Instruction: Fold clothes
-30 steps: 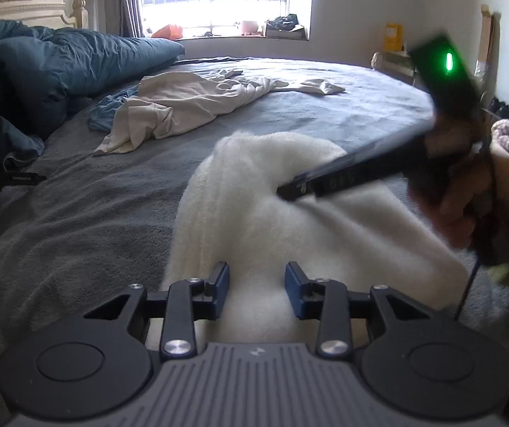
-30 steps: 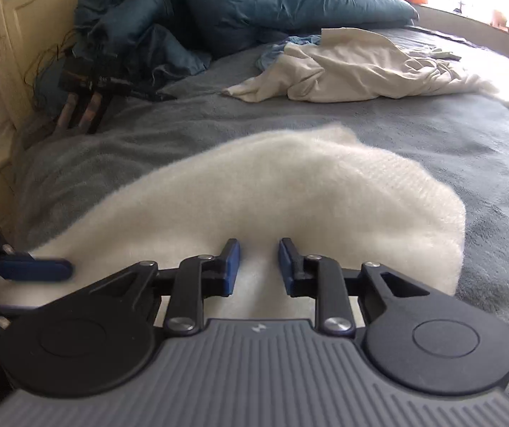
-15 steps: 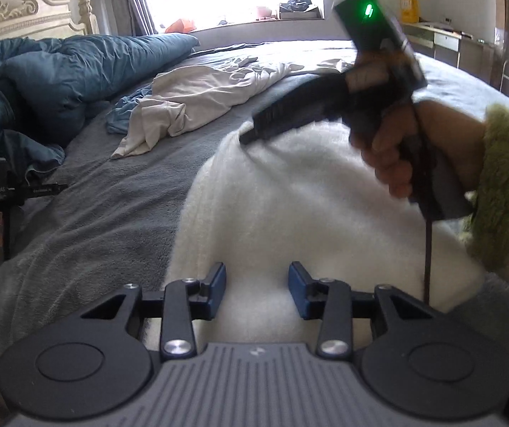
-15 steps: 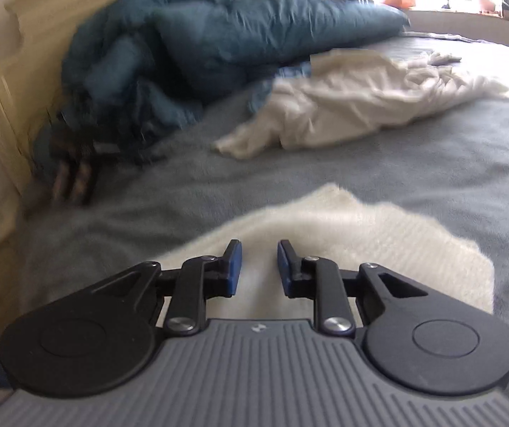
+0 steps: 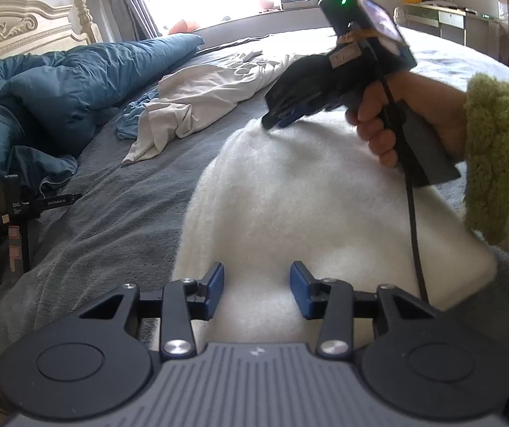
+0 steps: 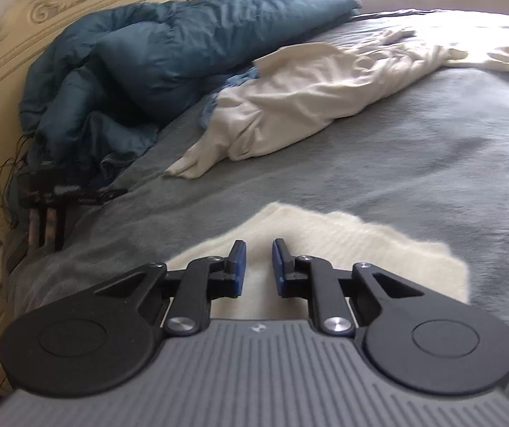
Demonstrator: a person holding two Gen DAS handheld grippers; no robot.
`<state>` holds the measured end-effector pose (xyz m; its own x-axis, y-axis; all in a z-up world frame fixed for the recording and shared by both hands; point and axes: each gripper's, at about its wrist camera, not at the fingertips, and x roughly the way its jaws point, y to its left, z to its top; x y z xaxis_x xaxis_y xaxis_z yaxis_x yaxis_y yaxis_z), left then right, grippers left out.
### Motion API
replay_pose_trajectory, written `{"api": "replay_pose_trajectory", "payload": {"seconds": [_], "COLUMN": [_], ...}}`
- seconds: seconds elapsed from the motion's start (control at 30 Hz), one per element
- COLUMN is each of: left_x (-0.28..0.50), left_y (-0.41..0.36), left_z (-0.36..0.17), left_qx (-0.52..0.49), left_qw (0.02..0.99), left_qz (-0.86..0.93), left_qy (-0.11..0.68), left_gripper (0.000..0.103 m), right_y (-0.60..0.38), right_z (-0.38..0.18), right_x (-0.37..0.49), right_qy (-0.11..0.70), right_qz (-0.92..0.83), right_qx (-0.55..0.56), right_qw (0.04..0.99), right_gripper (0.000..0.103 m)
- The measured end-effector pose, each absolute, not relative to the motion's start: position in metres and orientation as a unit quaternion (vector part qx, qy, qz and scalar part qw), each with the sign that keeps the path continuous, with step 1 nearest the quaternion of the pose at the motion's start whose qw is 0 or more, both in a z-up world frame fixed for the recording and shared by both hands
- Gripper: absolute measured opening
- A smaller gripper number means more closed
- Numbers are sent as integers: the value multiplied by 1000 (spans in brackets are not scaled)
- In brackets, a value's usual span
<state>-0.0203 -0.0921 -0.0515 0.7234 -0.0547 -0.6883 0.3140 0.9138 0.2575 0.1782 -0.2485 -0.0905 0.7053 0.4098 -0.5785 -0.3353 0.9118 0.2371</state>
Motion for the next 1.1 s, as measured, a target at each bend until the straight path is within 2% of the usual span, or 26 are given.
{"api": "replay_pose_trajectory", "payload": {"seconds": [0.07, 0.17, 0.37, 0.6, 0.73, 0.87, 0.97, 1.1], "left_x": [-21, -22, -20, -16, 24, 76, 80, 96], "left_y": [-95, -98, -94, -71, -81, -77, -57, -70], "left_z": [-52, -54, -50, -19, -16, -54, -47, -23], "left_qx": [193, 212, 206, 154, 133, 131, 106, 111], "left_qw": [910, 910, 911, 932, 925, 896, 891, 883], "left_qz": [-95, -79, -78, -125, -199, -215, -241, -284], "left_qy": [355, 349, 349, 304, 296, 366, 370, 356], "left_gripper": [47, 59, 59, 59, 56, 33, 27, 34], "right_y": [-253, -259, -272, -307, -295, -289, -316, -336], "right_z": [-90, -90, -88, -58, -65, -101, -112, -93], "right_x": [177, 174, 169, 110, 78, 68, 58, 63], "right_qy": [328, 329, 331, 273, 275, 304, 305, 300], "right_qz": [195, 185, 162, 159, 229, 243, 240, 239], "right_qx": [53, 46, 36, 73, 37, -6, 18, 43], "right_qw": [923, 925, 929, 946, 933, 921, 922, 922], "right_gripper": [18, 19, 17, 20, 20, 18, 17, 18]}}
